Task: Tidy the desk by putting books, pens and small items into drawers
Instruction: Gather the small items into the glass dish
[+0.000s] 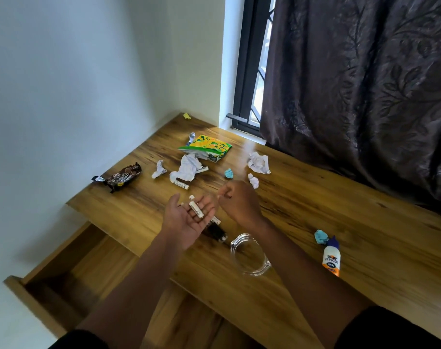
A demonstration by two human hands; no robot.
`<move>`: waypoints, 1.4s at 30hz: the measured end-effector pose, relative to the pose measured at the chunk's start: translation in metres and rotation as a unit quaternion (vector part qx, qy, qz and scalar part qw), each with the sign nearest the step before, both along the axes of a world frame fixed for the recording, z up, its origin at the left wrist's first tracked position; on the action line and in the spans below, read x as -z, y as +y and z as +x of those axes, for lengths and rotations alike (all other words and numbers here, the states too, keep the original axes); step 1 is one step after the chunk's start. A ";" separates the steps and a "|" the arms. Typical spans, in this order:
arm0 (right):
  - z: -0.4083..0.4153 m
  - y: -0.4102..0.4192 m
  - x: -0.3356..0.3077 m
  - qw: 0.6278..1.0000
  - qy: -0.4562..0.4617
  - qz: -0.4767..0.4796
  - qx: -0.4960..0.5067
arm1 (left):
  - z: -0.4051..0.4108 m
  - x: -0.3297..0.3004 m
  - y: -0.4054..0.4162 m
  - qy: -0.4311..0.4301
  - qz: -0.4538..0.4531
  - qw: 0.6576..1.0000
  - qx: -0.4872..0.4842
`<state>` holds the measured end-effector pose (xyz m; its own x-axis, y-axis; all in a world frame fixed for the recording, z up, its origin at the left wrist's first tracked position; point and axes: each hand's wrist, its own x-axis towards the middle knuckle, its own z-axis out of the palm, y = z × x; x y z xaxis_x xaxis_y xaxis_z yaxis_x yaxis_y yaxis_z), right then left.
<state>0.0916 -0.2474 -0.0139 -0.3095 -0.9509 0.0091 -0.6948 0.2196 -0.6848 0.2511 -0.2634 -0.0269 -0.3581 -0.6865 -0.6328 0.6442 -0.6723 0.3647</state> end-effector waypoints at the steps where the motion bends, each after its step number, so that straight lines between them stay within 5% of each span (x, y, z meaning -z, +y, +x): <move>1: 0.001 -0.001 0.002 1.000 0.010 0.017 -0.013 | 0.005 0.000 -0.003 -0.001 0.000 1.000 -0.017; 16: 0.033 -0.030 0.022 0.971 0.123 0.201 -0.047 | 0.049 0.010 -0.018 -0.020 0.014 0.998 -0.065; 26: 0.046 -0.039 0.000 0.997 0.037 0.036 -0.064 | 0.045 0.011 -0.015 -0.033 0.003 0.999 -0.037; 37: 0.083 -0.039 0.000 0.986 0.009 0.024 -0.162 | 0.035 0.003 -0.015 -0.053 0.003 0.999 -0.002; 42: 0.073 -0.050 -0.001 0.995 0.013 -0.048 -0.088 | 0.043 0.005 -0.021 -0.034 0.024 0.999 -0.025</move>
